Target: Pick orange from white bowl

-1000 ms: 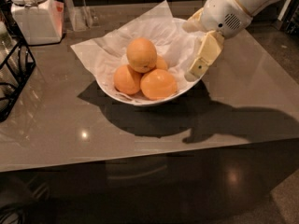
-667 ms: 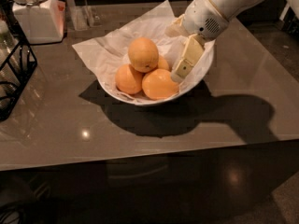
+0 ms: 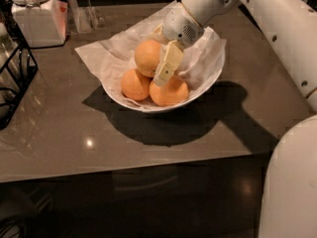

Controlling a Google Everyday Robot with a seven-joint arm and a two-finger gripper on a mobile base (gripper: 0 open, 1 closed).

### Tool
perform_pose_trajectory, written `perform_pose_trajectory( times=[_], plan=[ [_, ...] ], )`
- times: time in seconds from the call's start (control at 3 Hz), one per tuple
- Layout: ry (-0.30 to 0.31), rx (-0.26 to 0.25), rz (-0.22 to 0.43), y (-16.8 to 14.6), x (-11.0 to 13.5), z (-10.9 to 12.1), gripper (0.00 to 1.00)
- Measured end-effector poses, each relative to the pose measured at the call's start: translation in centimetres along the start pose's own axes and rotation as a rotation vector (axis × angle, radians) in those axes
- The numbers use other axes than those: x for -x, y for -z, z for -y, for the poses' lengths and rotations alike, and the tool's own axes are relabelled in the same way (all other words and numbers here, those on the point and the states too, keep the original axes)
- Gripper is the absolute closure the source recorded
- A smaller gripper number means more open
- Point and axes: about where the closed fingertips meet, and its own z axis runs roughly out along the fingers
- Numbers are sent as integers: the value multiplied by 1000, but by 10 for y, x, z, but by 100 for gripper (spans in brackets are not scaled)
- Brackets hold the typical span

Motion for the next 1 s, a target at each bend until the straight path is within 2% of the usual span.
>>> perform_pose_trajectory(
  times=[0.33, 1.0],
  plan=[
    [0, -2, 2, -1, 0, 2, 19],
    [0, -2, 3, -2, 1, 2, 66]
  ],
)
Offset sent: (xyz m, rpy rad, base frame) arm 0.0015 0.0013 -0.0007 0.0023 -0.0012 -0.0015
